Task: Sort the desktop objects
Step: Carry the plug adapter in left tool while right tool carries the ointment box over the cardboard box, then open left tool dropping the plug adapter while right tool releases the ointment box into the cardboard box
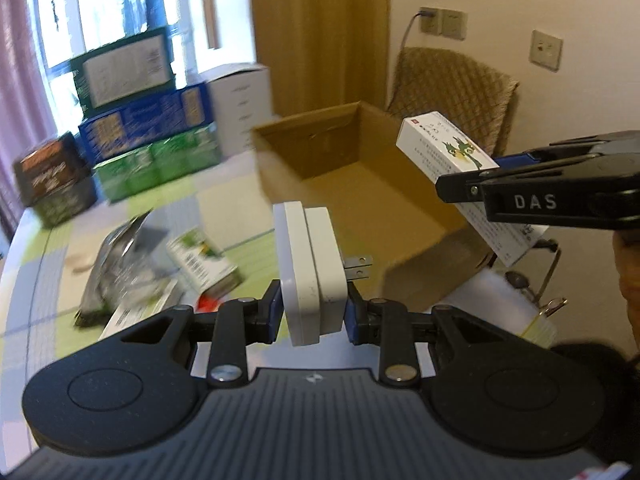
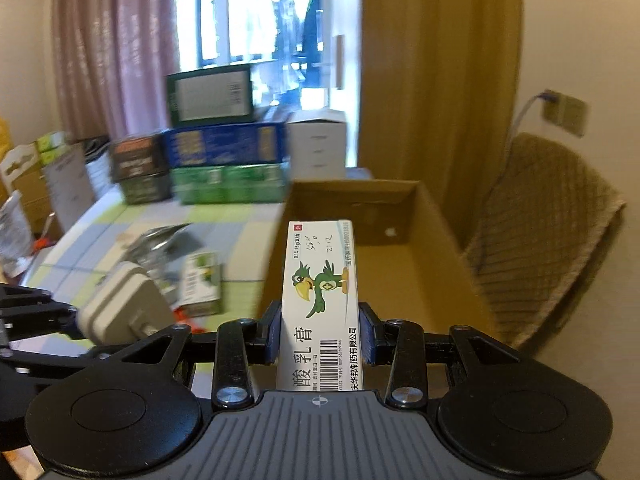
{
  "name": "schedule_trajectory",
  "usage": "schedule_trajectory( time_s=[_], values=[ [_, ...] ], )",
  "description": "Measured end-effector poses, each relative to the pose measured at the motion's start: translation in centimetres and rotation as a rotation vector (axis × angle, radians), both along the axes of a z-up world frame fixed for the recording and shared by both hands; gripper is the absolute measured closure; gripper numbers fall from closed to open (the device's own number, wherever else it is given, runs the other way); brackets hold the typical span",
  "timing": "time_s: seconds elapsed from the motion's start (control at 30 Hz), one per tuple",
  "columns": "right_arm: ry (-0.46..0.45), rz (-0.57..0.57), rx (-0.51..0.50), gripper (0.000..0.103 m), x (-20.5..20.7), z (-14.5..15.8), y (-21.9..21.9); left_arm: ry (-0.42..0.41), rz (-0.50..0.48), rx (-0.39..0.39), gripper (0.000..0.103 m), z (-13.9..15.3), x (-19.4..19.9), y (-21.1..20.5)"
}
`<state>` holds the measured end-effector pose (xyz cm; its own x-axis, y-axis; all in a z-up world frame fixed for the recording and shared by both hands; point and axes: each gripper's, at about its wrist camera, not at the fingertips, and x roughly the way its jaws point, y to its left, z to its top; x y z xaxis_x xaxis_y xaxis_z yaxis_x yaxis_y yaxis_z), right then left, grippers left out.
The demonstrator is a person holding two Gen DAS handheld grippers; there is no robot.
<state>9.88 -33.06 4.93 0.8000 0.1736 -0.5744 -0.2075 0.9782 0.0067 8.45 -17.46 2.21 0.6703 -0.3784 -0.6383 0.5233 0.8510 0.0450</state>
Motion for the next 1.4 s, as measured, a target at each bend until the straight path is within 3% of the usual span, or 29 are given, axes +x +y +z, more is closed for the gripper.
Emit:
schedule_trajectory(
  time_s=[0.27,0.6,0.93,1.0,1.4],
  values=[
    [0.024,-0.045,0.0,0.067,3.9,-0.5,-4.8,-0.019,-0.065,-0.008,0.078,0.6,3.0,-5.7],
    [0.067,-0.062,0.02,0.067,8.0,-2.6,-6.6,-0.005,-0.079,0.001,0.078,-1.3,6.8,-9.2],
    [0.097,-0.075,0.023,0.067,9.5,-4.2,-6.9,-0.015,-0.091,0.024,0.077,-3.1,8.3,-10.2],
    [0.1,-0.078,0.024,0.067,9.5,-4.4,-7.0,-0.025,-0.092,0.024,0.069,-3.0,8.2,-10.1],
    [0.091,-0.076,0.027,0.067,9.3,-4.3,-6.9,-0.046,-0.01,-0.023,0.065,-1.8,5.6,-6.3]
  ],
)
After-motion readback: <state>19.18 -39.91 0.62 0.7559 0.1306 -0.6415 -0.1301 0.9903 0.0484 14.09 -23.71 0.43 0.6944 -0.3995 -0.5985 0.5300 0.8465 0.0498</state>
